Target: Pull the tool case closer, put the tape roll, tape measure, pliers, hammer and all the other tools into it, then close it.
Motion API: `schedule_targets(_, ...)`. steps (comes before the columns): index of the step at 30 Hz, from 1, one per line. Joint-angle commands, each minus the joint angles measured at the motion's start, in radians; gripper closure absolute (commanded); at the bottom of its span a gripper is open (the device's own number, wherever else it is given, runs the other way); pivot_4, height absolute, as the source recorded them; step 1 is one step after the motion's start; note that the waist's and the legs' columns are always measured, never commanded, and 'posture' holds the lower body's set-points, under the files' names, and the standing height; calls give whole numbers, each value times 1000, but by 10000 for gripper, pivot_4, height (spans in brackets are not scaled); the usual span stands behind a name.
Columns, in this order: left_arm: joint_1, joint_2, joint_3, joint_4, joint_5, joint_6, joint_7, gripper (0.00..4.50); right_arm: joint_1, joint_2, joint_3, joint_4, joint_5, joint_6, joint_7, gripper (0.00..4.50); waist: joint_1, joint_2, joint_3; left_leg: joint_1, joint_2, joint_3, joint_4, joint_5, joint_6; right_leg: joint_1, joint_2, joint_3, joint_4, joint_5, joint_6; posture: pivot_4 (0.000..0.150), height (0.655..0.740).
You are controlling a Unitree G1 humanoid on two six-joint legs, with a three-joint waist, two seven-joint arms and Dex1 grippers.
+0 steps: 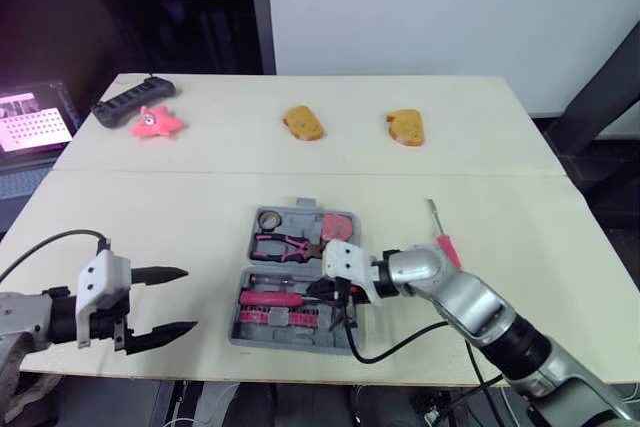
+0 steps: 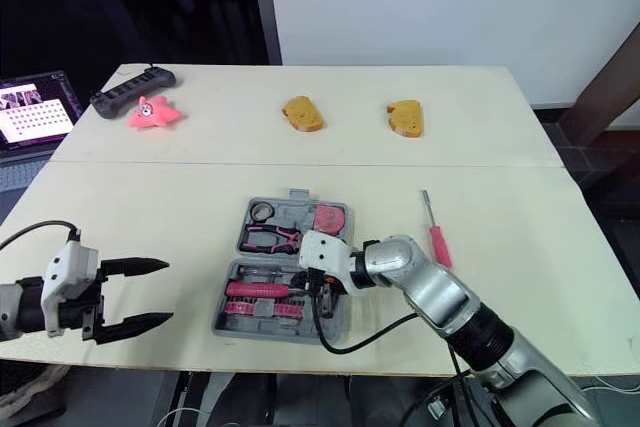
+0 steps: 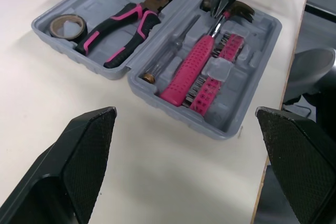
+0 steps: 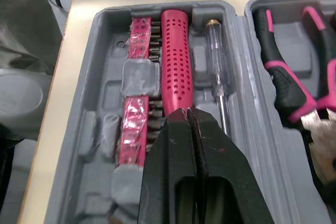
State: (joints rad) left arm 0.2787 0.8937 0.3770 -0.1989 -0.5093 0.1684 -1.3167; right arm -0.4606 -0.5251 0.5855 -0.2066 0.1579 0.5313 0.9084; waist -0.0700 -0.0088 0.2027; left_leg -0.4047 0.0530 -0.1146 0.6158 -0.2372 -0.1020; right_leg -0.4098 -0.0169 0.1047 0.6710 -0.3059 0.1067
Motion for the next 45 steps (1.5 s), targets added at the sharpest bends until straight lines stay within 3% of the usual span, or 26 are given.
schedule_targets(1,22,5,35,-24,-4,-15,-1,0,-29,50,13,8,-28,-9,-1,44419,-1,0,0,0,0,0,0,0,0,0,0,0,0,0,0,1500,7400)
schedule_targets(16,97,0,77,-67,-3,-15,27,0,-68,143,52,104,-84,65,28,44419,0,0,0,1,0,0,0,0,0,0,0,0,0,0,0,1500,7400)
schedule_targets(31,114,13,72,-75,12,-10,36,0,-79,123,141,198,-162,220,39,44419,1,-2,-3,14,0,0,-3,0,0,13,0,0,-2,-2,-2,1500,7400)
schedule_targets(45,124,25,62,-81,34,12,46,0,-79,113,169,210,-151,338,51,44419,4,-5,-13,14,0,0,-2,0,0,15,-1,0,-4,-3,-3,1500,7400)
